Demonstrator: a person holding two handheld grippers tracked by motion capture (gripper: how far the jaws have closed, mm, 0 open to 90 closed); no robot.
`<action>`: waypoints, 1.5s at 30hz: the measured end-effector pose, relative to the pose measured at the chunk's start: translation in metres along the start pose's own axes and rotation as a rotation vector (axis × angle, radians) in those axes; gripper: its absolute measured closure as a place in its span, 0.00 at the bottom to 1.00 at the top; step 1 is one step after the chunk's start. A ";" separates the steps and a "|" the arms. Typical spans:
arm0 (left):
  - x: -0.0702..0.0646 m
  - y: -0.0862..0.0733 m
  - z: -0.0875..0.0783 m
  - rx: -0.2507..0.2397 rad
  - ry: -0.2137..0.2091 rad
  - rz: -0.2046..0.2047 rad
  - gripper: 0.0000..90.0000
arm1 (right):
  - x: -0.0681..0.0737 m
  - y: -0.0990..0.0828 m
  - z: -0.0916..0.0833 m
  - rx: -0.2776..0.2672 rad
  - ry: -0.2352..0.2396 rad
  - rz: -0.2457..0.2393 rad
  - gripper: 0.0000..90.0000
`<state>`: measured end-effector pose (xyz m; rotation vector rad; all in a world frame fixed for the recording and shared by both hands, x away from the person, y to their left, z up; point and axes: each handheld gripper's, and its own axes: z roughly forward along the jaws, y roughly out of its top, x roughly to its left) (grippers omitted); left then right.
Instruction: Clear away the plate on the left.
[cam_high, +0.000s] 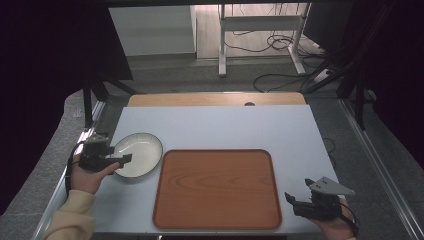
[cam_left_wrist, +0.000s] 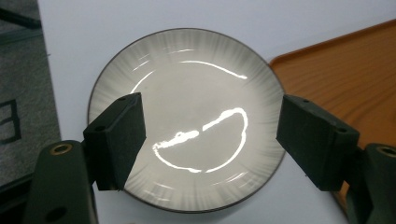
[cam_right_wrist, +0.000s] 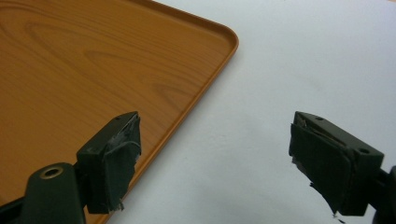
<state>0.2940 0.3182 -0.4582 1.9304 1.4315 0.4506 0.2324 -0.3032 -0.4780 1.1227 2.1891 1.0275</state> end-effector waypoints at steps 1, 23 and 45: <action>0.003 -0.001 0.000 0.002 0.003 -0.007 0.26 | 0.000 0.000 0.000 0.000 0.000 0.000 0.19; 0.065 -0.008 0.031 0.038 0.031 -0.158 0.31 | 0.000 -0.001 0.002 0.008 0.004 -0.019 0.19; 0.095 -0.011 0.067 0.091 -0.024 -0.251 0.47 | 0.000 -0.002 0.010 0.032 0.001 -0.021 0.19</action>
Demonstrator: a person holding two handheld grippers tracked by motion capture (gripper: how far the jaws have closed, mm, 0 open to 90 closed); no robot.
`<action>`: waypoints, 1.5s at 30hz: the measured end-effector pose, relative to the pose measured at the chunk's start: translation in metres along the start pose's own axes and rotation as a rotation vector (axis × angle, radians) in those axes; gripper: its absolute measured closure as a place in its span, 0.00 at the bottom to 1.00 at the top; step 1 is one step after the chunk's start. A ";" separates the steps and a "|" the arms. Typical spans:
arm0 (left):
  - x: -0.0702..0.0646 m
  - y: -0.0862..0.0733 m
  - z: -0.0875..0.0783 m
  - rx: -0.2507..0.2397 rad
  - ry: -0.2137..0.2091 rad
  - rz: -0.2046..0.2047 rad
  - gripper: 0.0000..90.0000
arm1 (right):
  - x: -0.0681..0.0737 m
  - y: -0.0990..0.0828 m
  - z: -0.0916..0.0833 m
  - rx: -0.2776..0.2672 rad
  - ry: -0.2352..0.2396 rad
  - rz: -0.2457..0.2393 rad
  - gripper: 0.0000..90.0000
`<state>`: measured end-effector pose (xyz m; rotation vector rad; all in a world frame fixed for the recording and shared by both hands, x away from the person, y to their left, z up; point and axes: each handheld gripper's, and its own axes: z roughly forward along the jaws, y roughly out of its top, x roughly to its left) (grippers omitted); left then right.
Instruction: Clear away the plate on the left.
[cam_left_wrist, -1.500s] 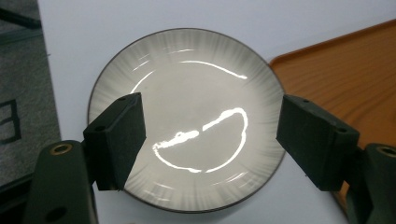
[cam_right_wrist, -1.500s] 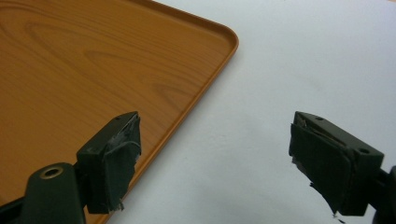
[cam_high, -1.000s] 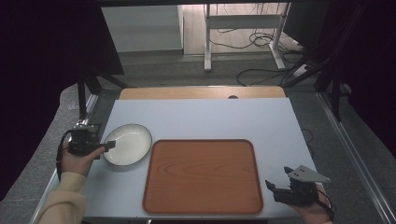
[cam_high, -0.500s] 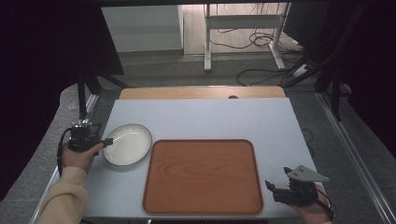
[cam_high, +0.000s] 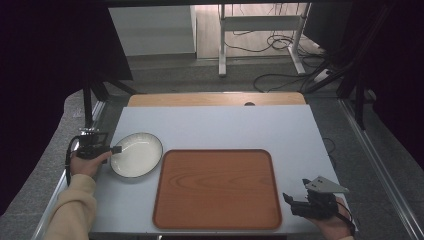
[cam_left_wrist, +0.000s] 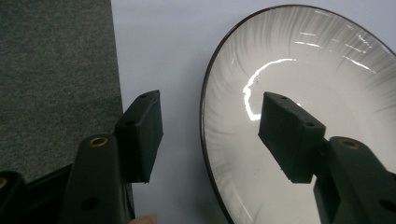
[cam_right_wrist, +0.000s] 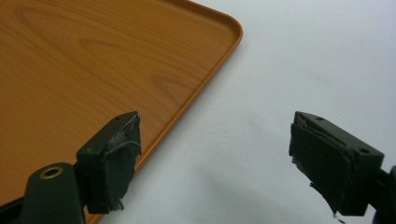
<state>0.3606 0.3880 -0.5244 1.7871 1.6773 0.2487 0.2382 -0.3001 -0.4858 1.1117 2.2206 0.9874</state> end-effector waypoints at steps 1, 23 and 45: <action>0.001 0.000 0.001 0.001 -0.011 -0.003 0.47 | 0.000 0.000 0.000 0.000 0.000 0.000 0.19; 0.016 -0.004 0.014 0.042 -0.160 -0.145 0.86 | -0.003 0.000 0.001 0.004 -0.030 0.012 0.19; -0.005 0.013 -0.023 -0.029 -0.133 -0.119 0.93 | -0.002 0.003 -0.005 -0.048 -0.070 -0.003 0.20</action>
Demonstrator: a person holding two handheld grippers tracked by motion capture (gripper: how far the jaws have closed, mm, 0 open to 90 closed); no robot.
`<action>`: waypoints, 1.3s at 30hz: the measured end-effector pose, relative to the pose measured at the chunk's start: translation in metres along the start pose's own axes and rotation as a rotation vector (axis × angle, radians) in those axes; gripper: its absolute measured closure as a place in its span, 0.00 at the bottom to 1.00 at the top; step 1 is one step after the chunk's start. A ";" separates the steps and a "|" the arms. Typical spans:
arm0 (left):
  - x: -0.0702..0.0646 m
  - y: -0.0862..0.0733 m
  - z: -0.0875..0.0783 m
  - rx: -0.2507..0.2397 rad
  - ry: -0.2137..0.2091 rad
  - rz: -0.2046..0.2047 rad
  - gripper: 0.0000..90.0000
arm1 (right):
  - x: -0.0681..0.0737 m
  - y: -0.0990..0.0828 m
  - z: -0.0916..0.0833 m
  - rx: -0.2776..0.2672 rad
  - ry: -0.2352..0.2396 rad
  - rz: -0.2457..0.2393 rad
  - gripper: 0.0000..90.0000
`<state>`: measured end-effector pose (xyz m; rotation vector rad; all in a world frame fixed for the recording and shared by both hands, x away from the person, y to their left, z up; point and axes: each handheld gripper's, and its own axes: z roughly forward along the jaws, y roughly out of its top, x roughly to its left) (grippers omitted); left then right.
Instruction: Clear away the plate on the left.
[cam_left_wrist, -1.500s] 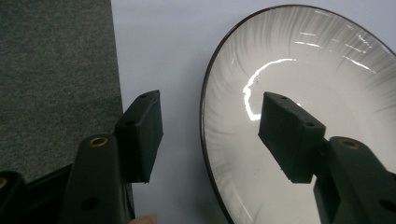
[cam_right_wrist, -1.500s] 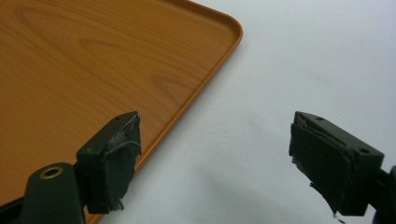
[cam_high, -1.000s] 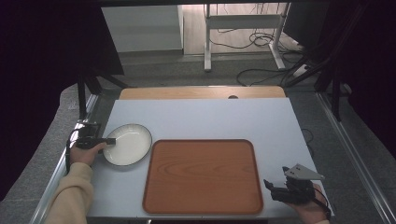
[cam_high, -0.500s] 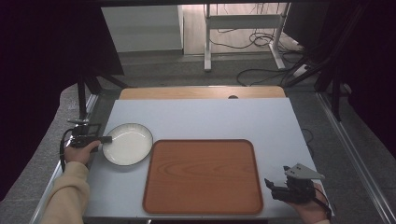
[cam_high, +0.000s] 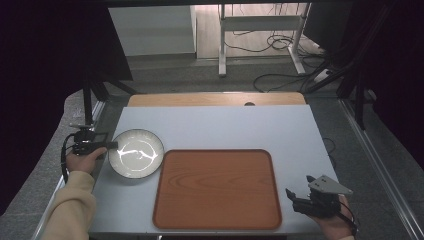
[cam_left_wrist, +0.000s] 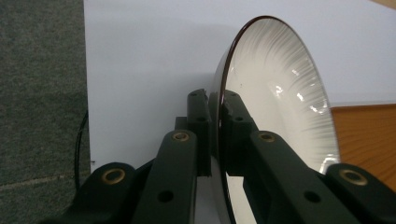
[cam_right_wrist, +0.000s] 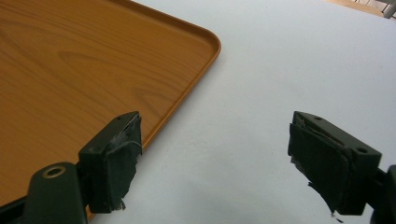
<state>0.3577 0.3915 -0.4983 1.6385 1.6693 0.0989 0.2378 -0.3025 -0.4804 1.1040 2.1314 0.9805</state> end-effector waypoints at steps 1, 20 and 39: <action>0.000 0.000 0.000 0.000 0.000 0.000 0.93 | 0.000 0.000 0.000 0.000 0.000 0.000 0.20; -0.026 0.010 -0.034 -0.112 -0.068 0.041 0.92 | 0.001 0.000 0.001 0.005 -0.002 0.004 0.20; -0.065 0.003 -0.056 -0.182 -0.181 0.136 0.92 | 0.001 0.000 0.001 0.008 0.002 0.002 0.21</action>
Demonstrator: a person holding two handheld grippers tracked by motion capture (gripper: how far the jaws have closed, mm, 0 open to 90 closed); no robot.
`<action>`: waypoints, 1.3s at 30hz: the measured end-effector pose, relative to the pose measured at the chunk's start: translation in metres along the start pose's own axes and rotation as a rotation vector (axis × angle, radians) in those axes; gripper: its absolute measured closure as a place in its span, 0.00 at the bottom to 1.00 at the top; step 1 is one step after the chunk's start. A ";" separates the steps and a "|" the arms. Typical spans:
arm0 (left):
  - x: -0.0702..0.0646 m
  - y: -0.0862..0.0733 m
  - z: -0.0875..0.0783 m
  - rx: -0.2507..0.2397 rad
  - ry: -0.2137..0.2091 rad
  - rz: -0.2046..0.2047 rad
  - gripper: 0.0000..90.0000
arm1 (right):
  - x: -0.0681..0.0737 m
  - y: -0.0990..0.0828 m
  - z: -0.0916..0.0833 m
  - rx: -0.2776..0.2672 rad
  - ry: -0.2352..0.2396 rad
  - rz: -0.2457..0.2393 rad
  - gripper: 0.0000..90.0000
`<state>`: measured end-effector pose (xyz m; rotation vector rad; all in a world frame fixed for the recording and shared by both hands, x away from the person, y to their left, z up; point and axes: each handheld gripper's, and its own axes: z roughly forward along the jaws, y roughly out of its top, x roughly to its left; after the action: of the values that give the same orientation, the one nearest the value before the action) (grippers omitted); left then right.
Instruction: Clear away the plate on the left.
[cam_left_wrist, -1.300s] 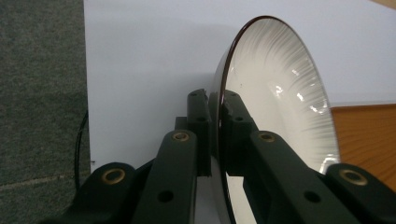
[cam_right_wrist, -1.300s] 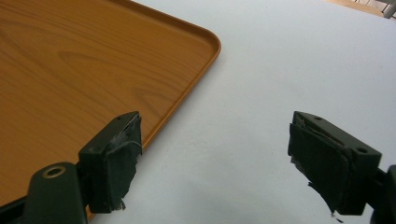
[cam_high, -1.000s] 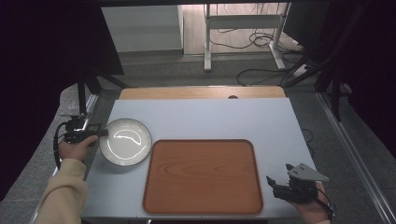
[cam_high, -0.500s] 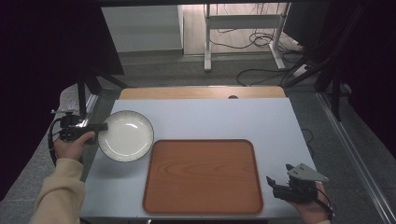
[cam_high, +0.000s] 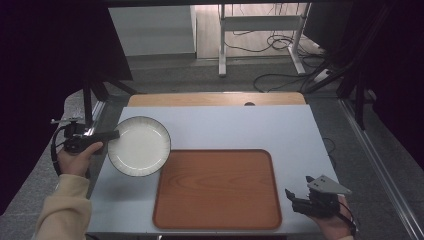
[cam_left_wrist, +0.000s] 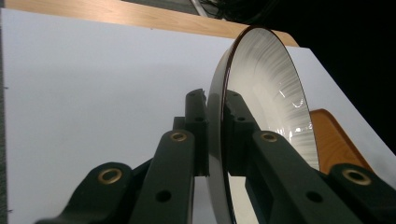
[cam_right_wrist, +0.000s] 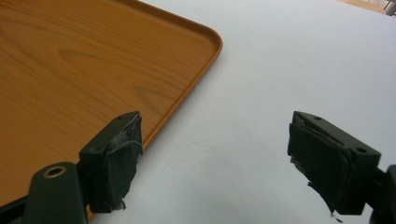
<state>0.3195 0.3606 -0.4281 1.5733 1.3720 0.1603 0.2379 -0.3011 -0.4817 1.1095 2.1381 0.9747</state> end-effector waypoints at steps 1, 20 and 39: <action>-0.002 0.000 0.000 -0.002 -0.001 0.006 0.92 | 0.000 0.000 0.000 0.000 0.000 0.001 0.21; -0.026 -0.001 0.007 -0.019 -0.064 0.046 0.92 | -0.001 -0.001 0.001 0.005 -0.003 0.000 0.21; -0.046 -0.003 0.018 -0.018 -0.123 0.068 0.92 | -0.002 -0.002 0.001 0.008 -0.007 0.002 0.21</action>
<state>0.3136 0.3128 -0.4173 1.5890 1.2192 0.1152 0.2390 -0.3034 -0.4833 1.1172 2.1383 0.9625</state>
